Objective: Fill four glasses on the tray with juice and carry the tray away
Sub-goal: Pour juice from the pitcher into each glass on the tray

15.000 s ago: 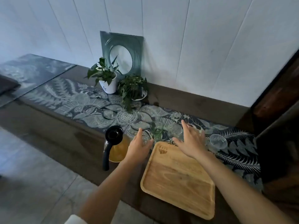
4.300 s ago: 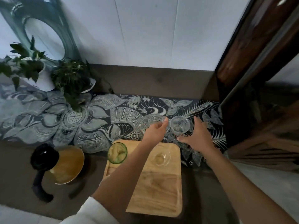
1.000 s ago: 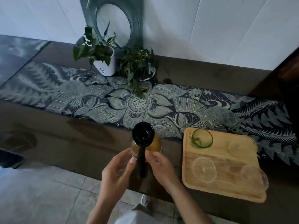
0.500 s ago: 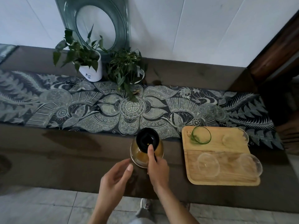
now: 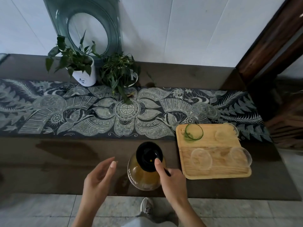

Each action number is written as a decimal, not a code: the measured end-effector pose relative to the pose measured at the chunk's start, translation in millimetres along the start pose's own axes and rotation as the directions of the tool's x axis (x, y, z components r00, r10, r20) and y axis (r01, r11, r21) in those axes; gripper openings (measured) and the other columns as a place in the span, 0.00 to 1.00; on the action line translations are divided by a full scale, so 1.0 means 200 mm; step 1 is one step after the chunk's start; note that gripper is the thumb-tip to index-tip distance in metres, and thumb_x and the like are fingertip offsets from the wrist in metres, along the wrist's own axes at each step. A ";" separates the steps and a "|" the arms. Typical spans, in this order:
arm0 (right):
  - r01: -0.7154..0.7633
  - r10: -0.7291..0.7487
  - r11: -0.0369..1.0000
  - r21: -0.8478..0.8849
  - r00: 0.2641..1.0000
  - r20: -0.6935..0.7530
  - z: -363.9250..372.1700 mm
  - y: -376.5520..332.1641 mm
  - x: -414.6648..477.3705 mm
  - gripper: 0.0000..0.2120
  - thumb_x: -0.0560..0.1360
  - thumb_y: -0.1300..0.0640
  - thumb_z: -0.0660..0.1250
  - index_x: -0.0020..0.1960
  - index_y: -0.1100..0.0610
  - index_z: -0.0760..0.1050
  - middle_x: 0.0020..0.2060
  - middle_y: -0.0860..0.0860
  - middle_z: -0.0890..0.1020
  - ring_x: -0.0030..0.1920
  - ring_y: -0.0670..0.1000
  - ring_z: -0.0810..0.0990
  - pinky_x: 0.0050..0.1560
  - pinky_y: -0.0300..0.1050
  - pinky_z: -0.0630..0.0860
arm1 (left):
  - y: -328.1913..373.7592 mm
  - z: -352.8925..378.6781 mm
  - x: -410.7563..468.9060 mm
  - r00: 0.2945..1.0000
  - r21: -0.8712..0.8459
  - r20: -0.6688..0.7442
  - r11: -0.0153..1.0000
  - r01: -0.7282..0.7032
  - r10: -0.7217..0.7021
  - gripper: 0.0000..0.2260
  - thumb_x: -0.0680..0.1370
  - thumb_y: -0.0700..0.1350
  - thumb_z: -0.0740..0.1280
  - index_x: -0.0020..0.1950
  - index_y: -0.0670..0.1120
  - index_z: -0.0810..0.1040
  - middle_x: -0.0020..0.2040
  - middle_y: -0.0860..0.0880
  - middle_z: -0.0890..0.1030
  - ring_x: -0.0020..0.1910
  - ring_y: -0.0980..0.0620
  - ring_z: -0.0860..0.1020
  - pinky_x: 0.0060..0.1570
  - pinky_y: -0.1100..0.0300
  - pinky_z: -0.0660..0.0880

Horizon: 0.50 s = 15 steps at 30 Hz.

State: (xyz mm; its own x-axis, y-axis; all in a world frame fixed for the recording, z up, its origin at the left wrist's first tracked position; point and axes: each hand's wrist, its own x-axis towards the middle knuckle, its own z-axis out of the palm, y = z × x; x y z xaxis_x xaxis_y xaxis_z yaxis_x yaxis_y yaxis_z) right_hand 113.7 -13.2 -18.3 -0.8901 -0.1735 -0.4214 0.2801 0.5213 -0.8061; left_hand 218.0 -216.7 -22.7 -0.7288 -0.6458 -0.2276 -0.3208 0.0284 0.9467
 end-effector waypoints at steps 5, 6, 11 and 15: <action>0.017 -0.017 1.000 -0.022 1.000 0.010 -0.34 0.02 -0.22 0.39 0.67 0.24 0.64 0.26 0.59 0.58 0.22 0.51 0.62 0.25 0.48 0.63 0.31 0.41 0.59 | 0.12 0.11 0.01 0.997 0.035 0.055 0.998 -0.060 0.058 0.21 0.70 0.68 0.69 0.56 0.58 0.84 0.52 0.53 0.87 0.54 0.52 0.85 0.61 0.43 0.78; 0.020 -0.020 0.999 -0.027 1.000 0.007 -0.40 0.02 -0.25 0.39 0.66 0.24 0.65 0.26 0.59 0.58 0.22 0.51 0.61 0.26 0.48 0.63 0.31 0.41 0.58 | 0.14 0.14 0.01 0.995 0.044 0.077 0.997 -0.071 0.067 0.20 0.72 0.66 0.70 0.57 0.56 0.84 0.52 0.53 0.87 0.54 0.52 0.85 0.61 0.45 0.79; -0.016 0.012 0.997 -0.079 0.999 -0.045 -0.73 0.07 -0.40 0.40 0.62 0.19 0.62 0.28 0.58 0.58 0.25 0.53 0.61 0.26 0.48 0.62 0.35 0.46 0.57 | 0.27 0.43 -0.04 0.957 0.102 0.250 0.979 -0.177 0.147 0.12 0.76 0.52 0.71 0.59 0.53 0.84 0.52 0.55 0.87 0.52 0.57 0.84 0.53 0.65 0.79; -0.028 0.024 0.998 -0.055 0.997 -0.072 -0.98 0.14 -0.47 0.37 0.64 0.23 0.64 0.28 0.56 0.57 0.25 0.52 0.61 0.26 0.49 0.62 0.35 0.48 0.58 | 0.31 0.72 -0.10 0.898 0.188 0.401 0.943 -0.275 0.182 0.14 0.74 0.53 0.74 0.60 0.53 0.83 0.50 0.59 0.86 0.49 0.60 0.84 0.52 0.62 0.80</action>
State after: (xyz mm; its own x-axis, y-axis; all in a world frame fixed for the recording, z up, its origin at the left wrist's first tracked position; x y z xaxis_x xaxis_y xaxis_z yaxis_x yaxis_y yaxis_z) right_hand 135.0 181.6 81.1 -0.9067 -0.1005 -0.4097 0.2847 0.5710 -0.7701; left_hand 125.8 -92.5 7.8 -0.9552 -0.2690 -0.1237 -0.2160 0.3473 0.9125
